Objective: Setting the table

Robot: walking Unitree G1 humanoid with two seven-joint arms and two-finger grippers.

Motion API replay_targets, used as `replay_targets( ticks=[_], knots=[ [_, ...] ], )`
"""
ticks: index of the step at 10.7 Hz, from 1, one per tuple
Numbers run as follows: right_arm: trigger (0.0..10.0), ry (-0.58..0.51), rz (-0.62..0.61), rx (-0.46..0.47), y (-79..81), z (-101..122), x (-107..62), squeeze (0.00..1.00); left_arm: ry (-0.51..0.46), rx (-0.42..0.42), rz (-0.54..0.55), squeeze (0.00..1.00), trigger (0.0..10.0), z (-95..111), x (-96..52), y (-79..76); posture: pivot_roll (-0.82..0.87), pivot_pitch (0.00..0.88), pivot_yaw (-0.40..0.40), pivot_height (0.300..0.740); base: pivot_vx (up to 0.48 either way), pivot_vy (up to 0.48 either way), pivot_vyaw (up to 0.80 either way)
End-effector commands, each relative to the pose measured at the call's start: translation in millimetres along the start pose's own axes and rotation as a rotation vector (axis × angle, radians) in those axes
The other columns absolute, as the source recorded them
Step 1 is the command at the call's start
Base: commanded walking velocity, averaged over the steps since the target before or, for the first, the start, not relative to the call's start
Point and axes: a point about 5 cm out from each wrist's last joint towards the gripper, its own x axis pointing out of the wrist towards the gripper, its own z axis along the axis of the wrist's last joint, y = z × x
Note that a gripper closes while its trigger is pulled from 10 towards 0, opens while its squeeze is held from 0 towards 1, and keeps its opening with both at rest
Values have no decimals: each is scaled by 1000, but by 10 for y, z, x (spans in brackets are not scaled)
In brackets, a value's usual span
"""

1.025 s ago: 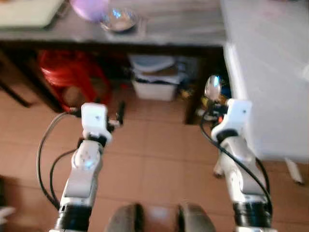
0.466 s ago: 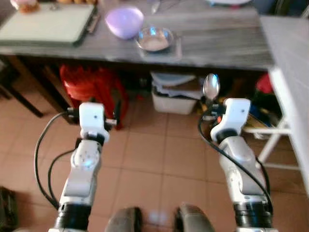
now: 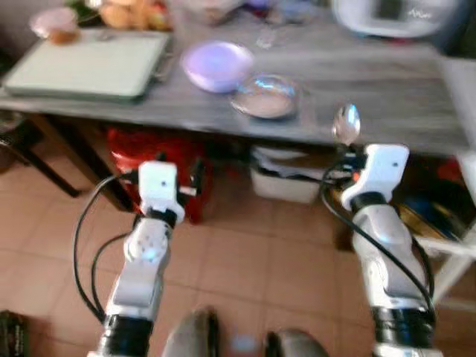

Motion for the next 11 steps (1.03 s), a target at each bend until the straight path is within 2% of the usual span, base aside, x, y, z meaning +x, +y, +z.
replay_targets(
  ticks=[1, 4, 7, 8, 11],
  knots=[
    [10000, -16, -6, -13, -13, 38, -2, 0, -2, -1, 9, 0, 10000, 7, -17, 23, -43, 155, 56, 740, 480, 0, 0],
    [10000, -12, -32, -35, -55, 22, -10, 0, 8, 4, 12, 0, 10000, -10, -97, 90, -42, 159, 59, 740, 480, 0, 0],
    [10000, -18, -134, -73, -201, 26, -24, 0, 18, -11, 35, 0, 10000, -20, -239, 194, -35, 164, 62, 740, 0, 0, 0],
    [10000, -28, -191, -106, -282, 36, -36, 0, 37, -10, 37, 0, 10000, -49, -325, 232, -31, 166, 64, 740, 0, 0, 0],
    [10000, -17, -326, -115, -496, 34, -72, 0, 58, -17, 17, 0, 10000, -57, -391, 227, -19, 175, 68, 740, 0, 0, 0]
  ],
)
